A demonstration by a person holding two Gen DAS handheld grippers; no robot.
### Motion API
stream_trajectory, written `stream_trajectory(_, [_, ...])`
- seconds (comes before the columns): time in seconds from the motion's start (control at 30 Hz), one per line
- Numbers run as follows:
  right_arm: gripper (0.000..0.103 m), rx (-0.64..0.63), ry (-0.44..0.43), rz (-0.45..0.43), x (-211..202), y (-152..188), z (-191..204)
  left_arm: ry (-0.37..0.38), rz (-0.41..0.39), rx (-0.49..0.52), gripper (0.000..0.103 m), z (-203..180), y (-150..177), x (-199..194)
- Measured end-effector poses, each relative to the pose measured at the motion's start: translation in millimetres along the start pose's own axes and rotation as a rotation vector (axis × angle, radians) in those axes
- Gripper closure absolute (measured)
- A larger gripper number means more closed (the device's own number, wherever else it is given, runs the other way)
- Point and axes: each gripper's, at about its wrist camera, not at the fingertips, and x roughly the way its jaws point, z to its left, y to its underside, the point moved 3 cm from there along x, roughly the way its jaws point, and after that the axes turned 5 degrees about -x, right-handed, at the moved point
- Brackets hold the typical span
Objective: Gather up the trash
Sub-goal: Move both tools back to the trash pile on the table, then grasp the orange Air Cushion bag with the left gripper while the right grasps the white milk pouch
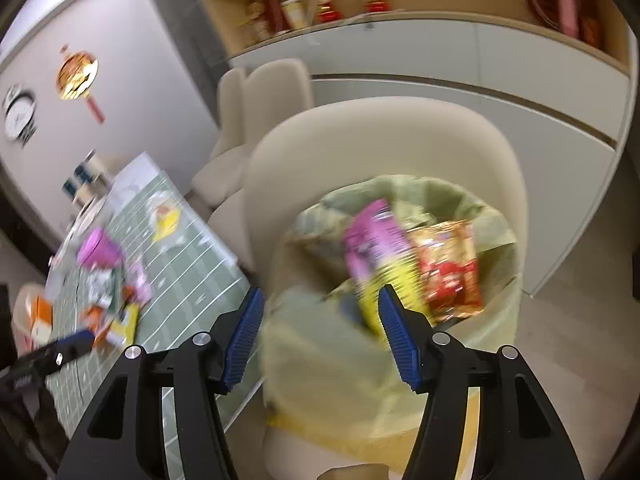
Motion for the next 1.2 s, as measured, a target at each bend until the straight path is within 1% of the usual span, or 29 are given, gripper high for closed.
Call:
stream_trajectory(0.07, [0.047, -0.031, 0.002, -0.007, -5, 2, 23, -0.018, -0.012, -0.033, 0.049, 20, 4, -9])
stream_trajectory(0.2, [0.047, -0.071, -0.039, -0.020, -14, 7, 67, -0.062, -0.037, -0.121, 0.049, 70, 15, -30])
stream_trajectory(0.3, [0.047, -0.130, -0.054, -0.003, -14, 10, 100, -0.093, -0.053, -0.170, 0.049, 103, 24, -46])
stream_trajectory(0.53, [0.047, -0.217, -0.120, -0.009, -3, 20, 172, -0.143, -0.096, -0.231, 0.049, 158, 40, -88])
stream_trajectory(0.63, [0.047, -0.301, -0.174, 0.001, 8, 20, 211, -0.162, -0.115, -0.247, 0.048, 178, 45, -105])
stream_trajectory(0.73, [0.047, -0.429, -0.268, 0.025, 30, 16, 253, -0.180, -0.129, -0.269, 0.048, 196, 47, -119])
stream_trajectory(0.77, [0.047, -0.465, -0.282, 0.038, 38, 16, 265, -0.185, -0.132, -0.273, 0.046, 199, 46, -122])
stream_trajectory(0.8, [0.047, -0.528, -0.297, 0.062, 53, 12, 281, -0.189, -0.135, -0.276, 0.045, 202, 45, -124])
stream_trajectory(0.83, [0.047, -0.569, -0.298, 0.072, 64, 8, 292, -0.194, -0.142, -0.278, 0.045, 206, 45, -128])
stream_trajectory(0.9, [0.047, -0.642, -0.299, 0.073, 91, -4, 315, -0.199, -0.150, -0.281, 0.045, 208, 44, -130])
stream_trajectory(0.97, [0.047, -0.690, -0.342, 0.085, 112, -15, 334, -0.201, -0.152, -0.286, 0.045, 211, 45, -132])
stream_trajectory(1.03, [0.047, -0.742, -0.375, 0.113, 131, -19, 349, -0.200, -0.143, -0.302, 0.045, 214, 50, -131])
stream_trajectory(1.13, [0.047, -0.854, -0.356, 0.123, 157, -16, 368, -0.210, -0.110, -0.320, 0.045, 220, 58, -125])
stream_trajectory(1.2, [0.046, -0.855, -0.372, 0.172, 170, -15, 368, -0.221, -0.088, -0.319, 0.045, 225, 63, -122])
